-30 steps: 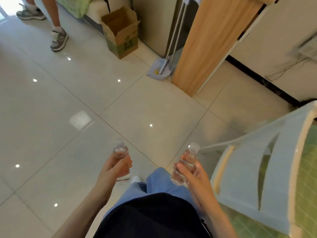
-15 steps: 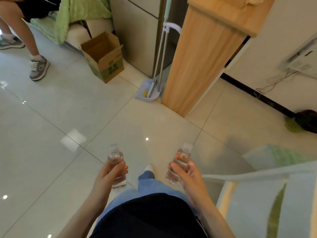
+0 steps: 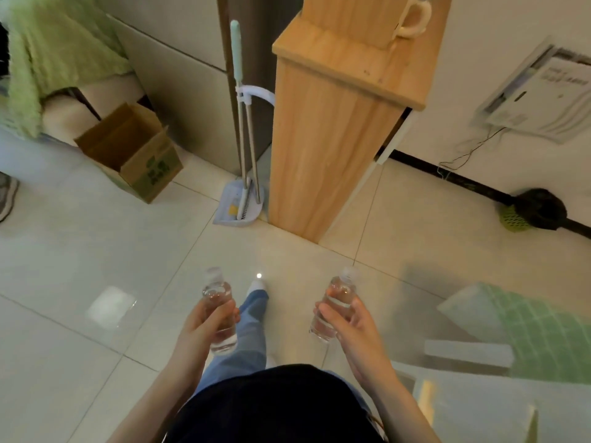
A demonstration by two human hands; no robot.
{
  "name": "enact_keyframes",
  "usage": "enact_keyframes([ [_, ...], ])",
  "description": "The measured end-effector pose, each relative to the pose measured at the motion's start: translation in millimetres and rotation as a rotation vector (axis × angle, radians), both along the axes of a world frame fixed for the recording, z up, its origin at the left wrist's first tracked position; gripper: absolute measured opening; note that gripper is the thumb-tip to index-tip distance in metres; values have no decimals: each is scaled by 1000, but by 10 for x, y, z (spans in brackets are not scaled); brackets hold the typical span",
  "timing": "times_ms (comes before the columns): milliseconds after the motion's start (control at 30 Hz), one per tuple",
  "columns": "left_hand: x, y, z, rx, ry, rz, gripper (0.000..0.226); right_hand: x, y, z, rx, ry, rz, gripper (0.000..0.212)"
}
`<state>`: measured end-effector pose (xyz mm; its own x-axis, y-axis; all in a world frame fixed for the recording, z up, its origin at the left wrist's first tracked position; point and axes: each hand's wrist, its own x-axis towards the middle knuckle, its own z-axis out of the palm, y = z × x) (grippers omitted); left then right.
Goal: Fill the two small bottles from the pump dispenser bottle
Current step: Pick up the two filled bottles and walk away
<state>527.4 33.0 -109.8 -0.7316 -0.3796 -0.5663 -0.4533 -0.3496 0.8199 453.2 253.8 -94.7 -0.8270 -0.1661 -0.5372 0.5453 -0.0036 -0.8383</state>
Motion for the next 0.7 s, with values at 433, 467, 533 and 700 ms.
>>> enact_keyframes([
  [433,-2057,-626,137,-17,36,-258,11,-1477,-550,135,-64,73,-243,13],
  [467,-2175,-666,148,-22,43,-274,11,-1574,-583,165,-78,81,-246,12],
  [533,-2382,-729,166,-19,47,-286,11,-1745,-634,212,-96,93,-243,12],
  [700,-2831,-791,219,5,66,-285,15,-2146,-677,316,-70,134,-240,21],
])
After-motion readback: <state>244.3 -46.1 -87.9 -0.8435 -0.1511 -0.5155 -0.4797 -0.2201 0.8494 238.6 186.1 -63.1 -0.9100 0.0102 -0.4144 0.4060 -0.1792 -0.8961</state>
